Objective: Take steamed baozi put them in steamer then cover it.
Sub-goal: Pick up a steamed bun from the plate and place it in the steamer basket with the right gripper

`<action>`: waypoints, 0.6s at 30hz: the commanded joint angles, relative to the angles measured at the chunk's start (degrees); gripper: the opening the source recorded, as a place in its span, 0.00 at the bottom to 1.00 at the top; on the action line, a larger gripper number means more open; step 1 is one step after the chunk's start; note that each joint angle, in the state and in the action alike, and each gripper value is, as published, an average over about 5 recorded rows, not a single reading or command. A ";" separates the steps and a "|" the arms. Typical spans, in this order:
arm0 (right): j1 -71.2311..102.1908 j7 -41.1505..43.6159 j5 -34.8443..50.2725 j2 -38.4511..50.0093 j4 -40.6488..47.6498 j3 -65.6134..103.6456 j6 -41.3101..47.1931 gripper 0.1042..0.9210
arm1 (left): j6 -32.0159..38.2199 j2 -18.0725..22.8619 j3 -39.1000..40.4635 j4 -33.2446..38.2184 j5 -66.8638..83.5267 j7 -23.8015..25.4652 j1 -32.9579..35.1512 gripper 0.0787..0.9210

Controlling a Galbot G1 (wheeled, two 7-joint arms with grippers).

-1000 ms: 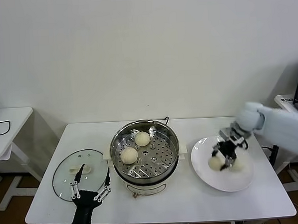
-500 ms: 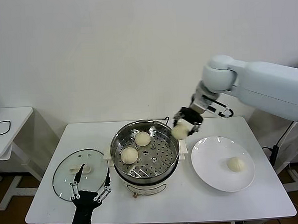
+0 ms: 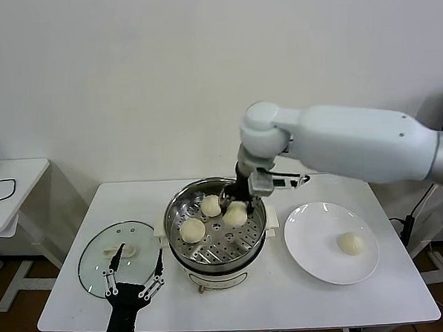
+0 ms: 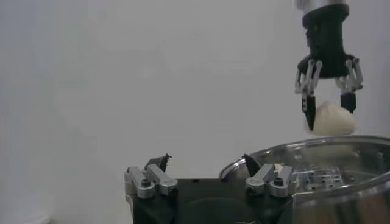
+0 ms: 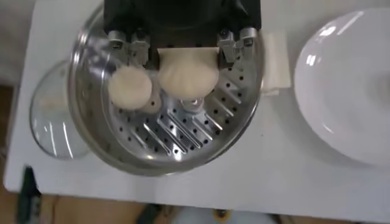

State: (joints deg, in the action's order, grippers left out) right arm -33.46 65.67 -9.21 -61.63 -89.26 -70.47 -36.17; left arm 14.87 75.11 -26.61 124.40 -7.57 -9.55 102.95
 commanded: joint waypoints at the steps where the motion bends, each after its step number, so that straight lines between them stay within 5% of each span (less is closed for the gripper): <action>1: 6.08 -0.48 -7.68 -2.74 0.02 1.21 -6.30 0.66 | -0.01 -0.05 0.04 -0.18 0.02 -0.01 -0.02 0.88; 18: 7.89 -1.29 -8.71 -5.88 0.94 0.81 -6.01 0.68 | 0.47 -0.17 -0.11 -0.81 0.03 -0.17 0.03 0.88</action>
State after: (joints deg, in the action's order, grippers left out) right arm -26.91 64.52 -16.38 -66.32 -88.48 -69.80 -41.01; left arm 15.25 74.94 -26.71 123.67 -7.55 -9.71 102.96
